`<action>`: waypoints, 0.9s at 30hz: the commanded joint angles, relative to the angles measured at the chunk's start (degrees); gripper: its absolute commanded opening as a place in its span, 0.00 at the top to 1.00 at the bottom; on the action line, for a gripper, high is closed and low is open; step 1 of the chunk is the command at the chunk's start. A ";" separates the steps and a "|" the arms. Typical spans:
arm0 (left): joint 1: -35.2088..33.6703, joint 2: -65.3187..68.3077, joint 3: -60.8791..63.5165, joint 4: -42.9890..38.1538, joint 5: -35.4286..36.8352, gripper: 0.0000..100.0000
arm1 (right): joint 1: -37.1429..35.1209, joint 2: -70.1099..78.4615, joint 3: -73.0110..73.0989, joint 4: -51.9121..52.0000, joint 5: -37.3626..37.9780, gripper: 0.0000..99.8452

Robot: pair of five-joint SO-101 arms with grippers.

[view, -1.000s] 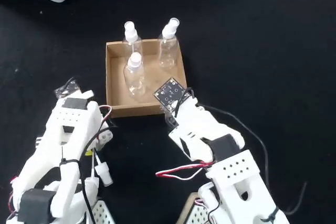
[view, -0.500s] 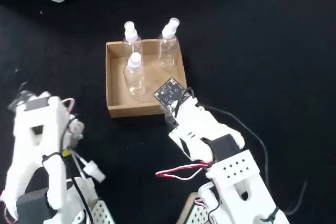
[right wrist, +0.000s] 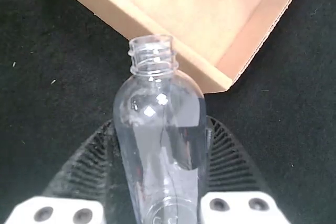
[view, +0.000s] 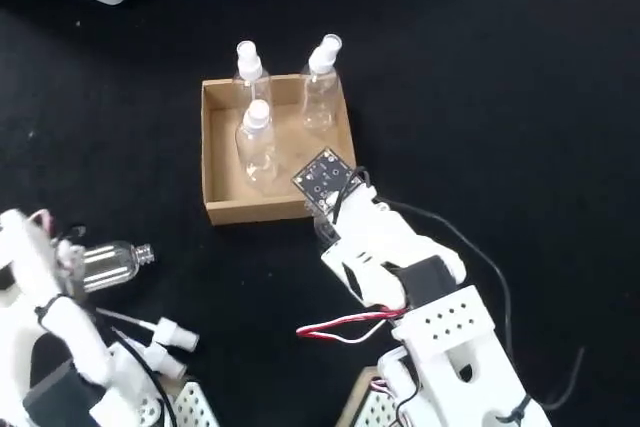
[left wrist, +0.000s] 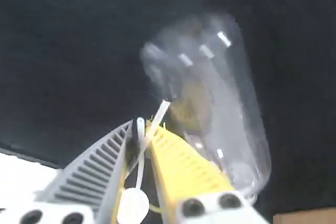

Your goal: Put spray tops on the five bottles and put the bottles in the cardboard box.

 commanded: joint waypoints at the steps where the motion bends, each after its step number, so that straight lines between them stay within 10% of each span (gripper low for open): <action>1: -9.45 -0.70 -3.74 0.44 -4.66 0.97 | 1.76 -1.80 -0.31 -1.67 0.00 0.92; 13: -18.59 -0.70 -8.57 0.44 -9.05 0.96 | 1.76 -1.80 -0.31 -1.58 0.00 0.92; 22: -22.81 -0.70 -9.45 0.44 -9.05 0.56 | 1.76 -1.80 -0.31 -1.49 0.00 0.92; 27: -23.87 -0.70 -9.63 0.44 -9.05 0.57 | 1.76 -1.80 -0.31 -1.49 0.00 0.92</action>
